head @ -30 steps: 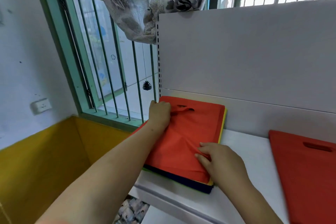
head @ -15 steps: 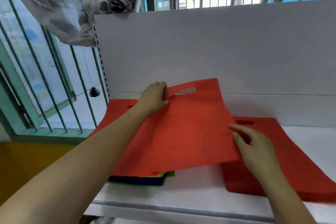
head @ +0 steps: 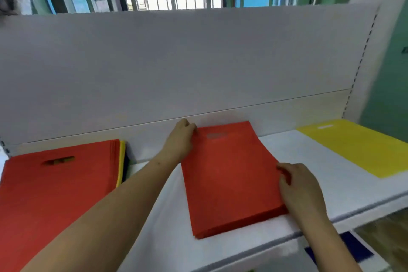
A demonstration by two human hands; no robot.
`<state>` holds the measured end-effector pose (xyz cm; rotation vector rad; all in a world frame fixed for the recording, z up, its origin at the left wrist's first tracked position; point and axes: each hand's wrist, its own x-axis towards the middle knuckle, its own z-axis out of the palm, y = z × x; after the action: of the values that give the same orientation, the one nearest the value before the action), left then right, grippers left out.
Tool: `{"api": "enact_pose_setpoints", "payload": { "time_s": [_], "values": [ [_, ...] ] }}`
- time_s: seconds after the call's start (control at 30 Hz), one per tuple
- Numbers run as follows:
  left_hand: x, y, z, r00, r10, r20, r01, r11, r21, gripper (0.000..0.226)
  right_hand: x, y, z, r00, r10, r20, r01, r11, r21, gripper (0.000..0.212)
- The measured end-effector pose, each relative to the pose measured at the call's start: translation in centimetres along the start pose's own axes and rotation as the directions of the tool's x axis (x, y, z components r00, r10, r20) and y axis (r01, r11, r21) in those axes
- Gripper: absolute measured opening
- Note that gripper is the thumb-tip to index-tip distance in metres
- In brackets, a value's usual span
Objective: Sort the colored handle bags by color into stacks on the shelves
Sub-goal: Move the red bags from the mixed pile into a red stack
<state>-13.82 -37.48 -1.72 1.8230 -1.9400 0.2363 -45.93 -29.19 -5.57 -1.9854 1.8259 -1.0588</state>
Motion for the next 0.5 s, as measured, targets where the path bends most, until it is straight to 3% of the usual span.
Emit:
{"api": "enact_pose_setpoints", "payload": {
  "time_s": [0.1, 0.17, 0.33, 0.5],
  "values": [
    [-0.5, 0.6, 2.0, 0.998, -0.049, 0.041, 0.041, 0.985, 0.165, 0.034, 0.3, 1.4, 0.9, 0.998, 0.037, 0.046, -0.032, 0.992, -0.119, 0.036],
    [-1.4, 0.9, 2.9, 0.989, -0.128, 0.075, 0.108, 0.968, 0.226, 0.031, 0.1, 1.9, 1.5, 0.996, 0.035, 0.076, -0.030, 0.997, -0.071, 0.036],
    [-2.1, 2.0, 3.8, 0.938, -0.310, 0.153, 0.299, 0.950, 0.094, 0.037, 0.4, 1.6, 1.5, 0.995, 0.061, 0.075, -0.077, 0.971, 0.227, 0.037],
    [-2.0, 2.8, 3.5, 0.891, -0.410, 0.198, 0.399, 0.912, 0.093, 0.037, 0.8, 1.6, 1.5, 0.992, 0.045, 0.115, -0.058, 0.992, 0.116, 0.039]
  ]
}}
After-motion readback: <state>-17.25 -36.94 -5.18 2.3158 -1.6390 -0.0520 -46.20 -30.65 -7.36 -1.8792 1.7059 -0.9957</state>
